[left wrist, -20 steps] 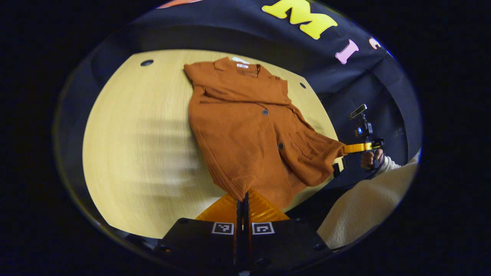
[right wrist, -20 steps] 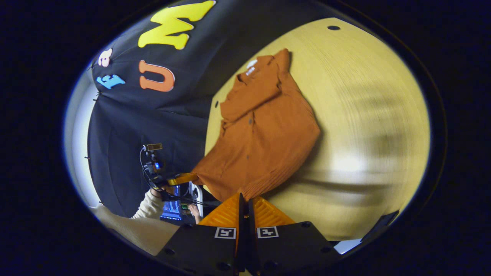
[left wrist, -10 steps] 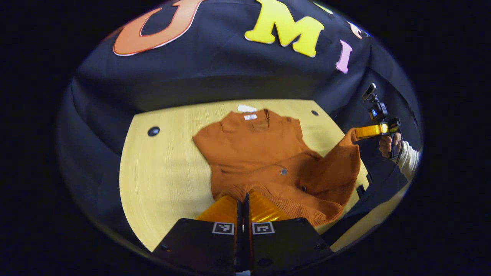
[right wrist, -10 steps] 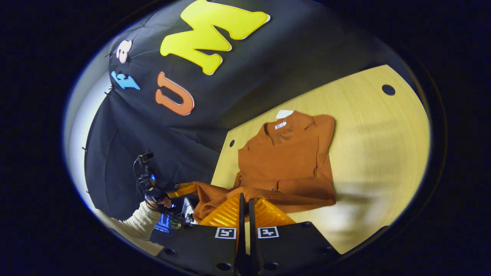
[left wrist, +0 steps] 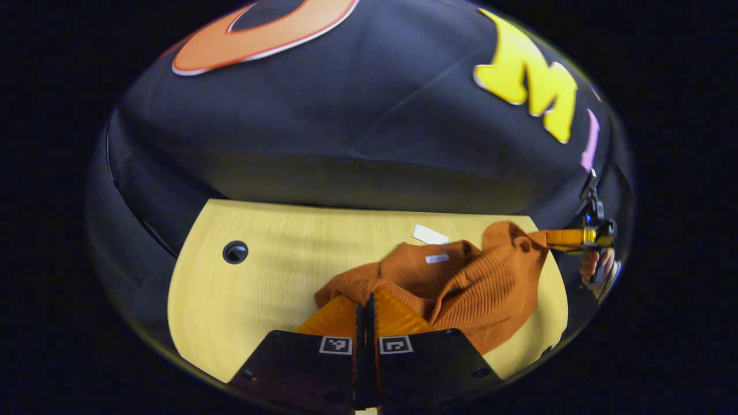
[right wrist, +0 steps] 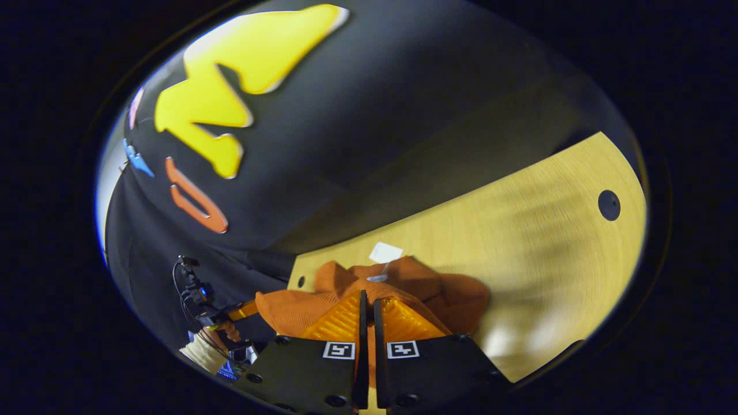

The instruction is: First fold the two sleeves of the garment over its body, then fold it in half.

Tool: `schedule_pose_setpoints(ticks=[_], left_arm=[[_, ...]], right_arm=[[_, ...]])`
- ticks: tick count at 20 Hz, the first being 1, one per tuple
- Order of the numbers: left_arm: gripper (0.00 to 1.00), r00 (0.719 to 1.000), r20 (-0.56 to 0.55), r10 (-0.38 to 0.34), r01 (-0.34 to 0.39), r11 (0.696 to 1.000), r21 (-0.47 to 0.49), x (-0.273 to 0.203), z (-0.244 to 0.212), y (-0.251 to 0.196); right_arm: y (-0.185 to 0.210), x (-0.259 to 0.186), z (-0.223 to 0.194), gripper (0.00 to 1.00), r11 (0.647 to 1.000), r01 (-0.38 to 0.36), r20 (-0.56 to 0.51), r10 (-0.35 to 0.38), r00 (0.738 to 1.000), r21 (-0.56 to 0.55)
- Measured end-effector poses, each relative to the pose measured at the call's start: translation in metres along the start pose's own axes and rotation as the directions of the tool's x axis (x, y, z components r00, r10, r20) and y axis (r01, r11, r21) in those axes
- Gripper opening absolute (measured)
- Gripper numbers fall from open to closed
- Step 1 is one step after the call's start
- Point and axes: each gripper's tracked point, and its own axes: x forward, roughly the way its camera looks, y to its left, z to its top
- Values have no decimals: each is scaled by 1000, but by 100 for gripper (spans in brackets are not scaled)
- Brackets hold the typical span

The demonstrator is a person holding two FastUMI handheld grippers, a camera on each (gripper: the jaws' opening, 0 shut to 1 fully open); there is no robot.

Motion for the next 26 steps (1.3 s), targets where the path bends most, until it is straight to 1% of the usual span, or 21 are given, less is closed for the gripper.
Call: schedule_pose_setpoints(ticks=[2, 3, 4, 5, 7, 10, 11, 12, 14, 15, 16, 17, 18, 19, 20, 21, 22, 23, 24, 25, 26], left_arm=[[3, 998, -54, 16, -17, 1000, -17, 36, -17, 8], [3, 996, -83, 27, -30, 999, -27, 47, -20, 12], [3, 995, -95, 30, -35, 998, -45, 52, -20, 20], [3, 995, -95, 19, -25, 998, -62, 51, -19, 22], [3, 998, -70, -7, 1, 996, -89, 53, -20, 26], [3, 999, -36, -19, 16, 997, -72, 56, -13, 27], [8, 999, -32, -19, 17, 998, -62, 56, -12, 28], [3, 999, -23, -27, 26, 998, -60, 56, -10, 26], [3, 999, 0, -54, 54, 995, -82, 51, -3, 22], [5, 998, 8, -67, 67, 994, -89, 49, -1, 21], [5, 997, 13, -81, 81, 992, -93, 46, 1, 18], [5, 995, 15, -94, 95, 991, -91, 46, 3, 16], [5, 995, 20, -100, 102, 991, -90, 47, 4, 16], [5, 993, 28, -115, 117, 988, -97, 47, 6, 13], [6, 989, 40, -139, 143, 984, -109, 48, 9, 8], [21, 984, 53, -167, 173, 976, -132, 46, 12, 1], [0, 978, 66, -200, 208, 964, -163, 45, 17, -6], [24, 972, 75, -222, 233, 952, -199, 49, 20, -11], [17, 975, 51, -219, 224, 948, -224, 52, 16, -11], [36, 984, 4, -180, 176, 953, -245, 61, 9, -8], [55, 986, -33, -161, 146, 951, -273, 73, -3, -15]], right_arm=[[-33, 33, -5, 6, 997, 52, -26, -50, 998, 59], [-45, 41, -10, 3, 995, 70, -42, -67, 997, 71], [-53, 46, -11, 6, 994, 78, -47, -75, 996, 73], [-58, 51, -11, 6, 993, 87, -44, -84, 996, 77], [-55, 47, -3, 6, 993, 75, -15, -74, 997, 90], [-61, 38, 4, 6, 992, 88, 2, -89, 996, 90], [-58, 37, 4, 6, 992, 86, 1, -86, 996, 89], [-55, 35, 6, 5, 993, 74, 4, -75, 997, 93], [-51, 42, 6, 4, 993, 72, 14, -74, 997, 96], [-50, 39, 11, 14, 992, 70, 26, -73, 997, 101], [-45, 37, 15, 16, 992, 54, 40, -59, 997, 110], [-43, 38, 18, 38, 992, 49, 58, -56, 997, 118], [-44, 39, 21, 34, 991, 54, 70, -63, 996, 121], [-39, 35, 22, 43, 991, 47, 77, -57, 995, 122], [-33, 36, 20, 63, 993, 41, 73, -49, 996, 114], [-30, 30, 18, 84, 994, 49, 67, -55, 996, 94], [-26, 25, 17, 76, 996, 51, 63, -56, 996, 70], [-16, 19, 17, 70, 998, 44, 63, -47, 997, 52], [-6, 13, 19, 76, 999, 40, 69, -42, 997, 38], [4, 5, 19, 76, 999, 26, 78, -29, 997, 28], [17, -4, 19, 76, 1000, 8, 83, -9, 996, 23]])
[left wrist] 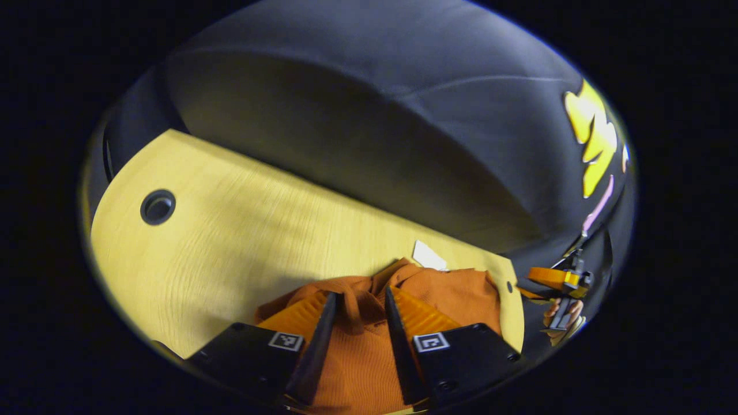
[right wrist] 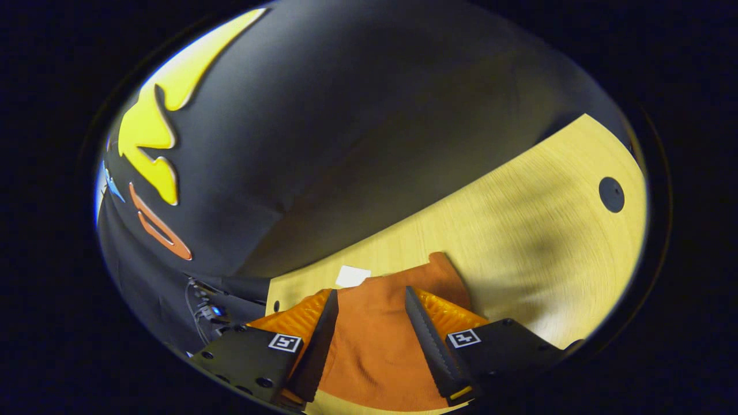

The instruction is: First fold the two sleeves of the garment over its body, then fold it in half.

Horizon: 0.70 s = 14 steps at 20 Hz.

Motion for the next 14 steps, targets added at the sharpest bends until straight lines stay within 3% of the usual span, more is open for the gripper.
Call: schedule_pose_setpoints(ticks=[1, 2, 3, 5, 6, 7, 8, 9, 10, 12, 14], left_arm=[[61, 1000, -17, 2, -3, 999, -43, 8, -6, 0], [75, 1000, -12, -15, 14, 995, -96, 11, -5, -4], [63, 1000, 10, -21, 22, 991, -135, 8, 2, -10], [67, 994, 79, -75, 89, 979, -181, 6, 12, -32], [81, 991, 109, -80, 99, 978, -184, 1, 20, -39], [73, 986, 141, -90, 115, 976, -182, -5, 28, -48], [77, 976, 189, -110, 144, 973, -179, -21, 43, -49], [91, 959, 252, -131, 176, 971, -165, -37, 61, -57], [79, 938, 318, -140, 193, 971, -140, -55, 78, -59], [82, 911, 393, -124, 158, 986, -54, -101, 99, -67], [89, 902, 426, -77, 58, 997, 56, -148, 101, -73]], right_arm=[[10, -9, 0, 76, 1000, -12, 3, 12, 1000, -6], [19, -18, 0, 76, 999, -26, 7, 26, 1000, -18], [29, -27, 0, 76, 999, -37, 15, 37, 999, -31], [46, -44, -2, 77, 996, -52, 29, 54, 998, -67], [52, -50, -3, 76, 995, -54, 34, 57, 998, -85], [58, -57, -4, 76, 993, -51, 44, 55, 997, -106], [64, -64, -4, 77, 990, -45, 55, 53, 997, -133], [70, -73, -4, 77, 987, -41, 69, 52, 996, -156], [76, -80, -4, 78, 984, -40, 85, 55, 995, -175], [89, -101, -2, 95, 977, -21, 126, 48, 991, -211], [99, -125, 1, 96, 965, 14, 183, 36, 982, -263]])
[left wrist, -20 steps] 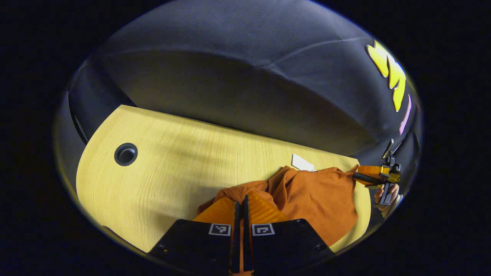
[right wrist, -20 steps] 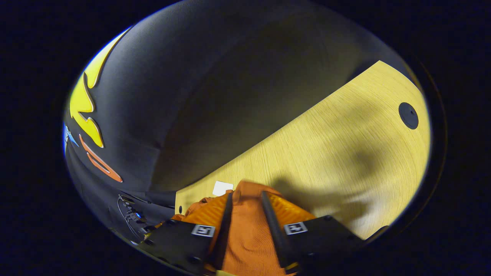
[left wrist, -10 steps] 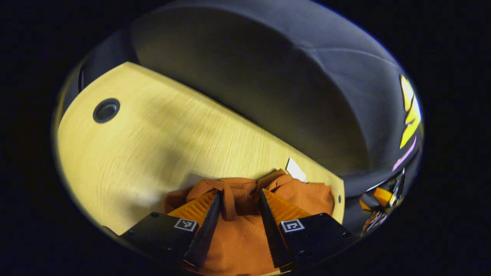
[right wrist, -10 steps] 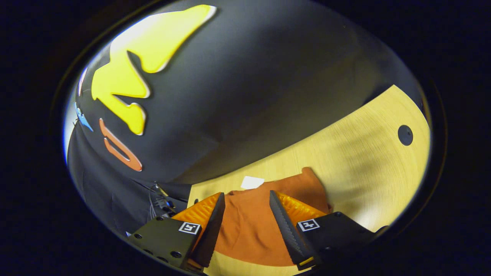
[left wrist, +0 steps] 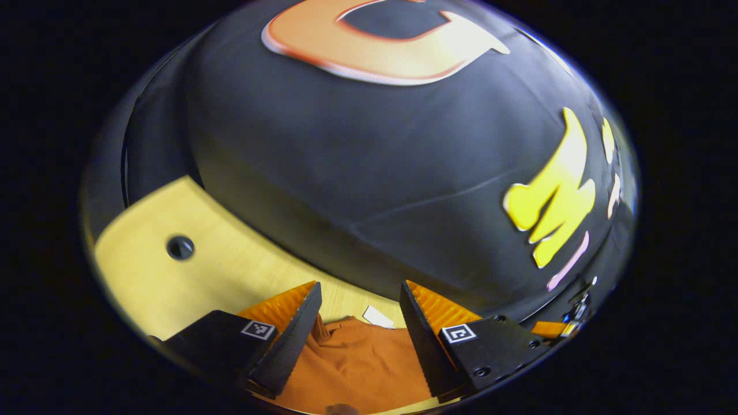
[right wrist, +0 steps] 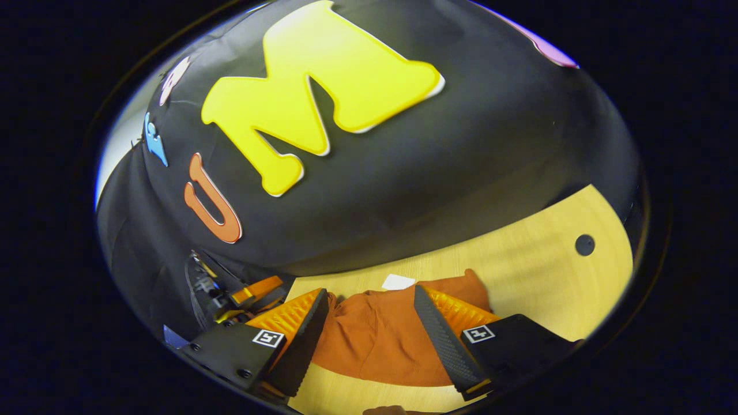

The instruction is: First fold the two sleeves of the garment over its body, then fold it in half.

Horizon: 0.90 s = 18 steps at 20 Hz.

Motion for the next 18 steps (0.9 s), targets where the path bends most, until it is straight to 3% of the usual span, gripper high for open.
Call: schedule_pose_setpoints(ticks=[1, 3, 6, 7, 9, 12, 14, 16, 18], left_arm=[[95, 999, 33, 18, -21, 997, 71, -23, 9, -8], [98, 994, 105, 41, -62, 977, 205, -72, 23, -28], [98, 968, 240, 79, -165, 918, 361, -141, 32, -55], [98, 952, 290, 95, -207, 898, 388, -161, 33, -63], [98, 926, 366, 90, -252, 870, 424, -203, 26, -82], [98, 935, 343, 88, -263, 822, 506, -245, -24, -100], [98, 943, 316, 101, -249, 847, 470, -263, -55, -111], [100, 944, 318, 84, -213, 893, 396, -273, -76, -123], [98, 954, 286, 84, -181, 926, 331, -282, -97, -129]], right_arm=[[7, -14, 3, 96, 999, 17, 26, -16, 1000, -37], [10, -42, 10, 96, 987, 81, 92, -68, 993, -136], [19, -95, 20, 97, 948, 185, 218, -129, 967, -260], [15, -114, 22, 97, 921, 253, 269, -174, 947, -297], [10, -151, 25, 97, 853, 398, 389, -258, 884, -339], [24, -200, 7, 96, 774, 500, 517, -266, 814, -389], [34, -224, -12, 96, 725, 542, 575, -246, 780, -425], [40, -253, -31, 93, 711, 564, 616, -233, 752, -420], [51, -264, -65, 94, 729, 531, 600, -209, 773, -431]])
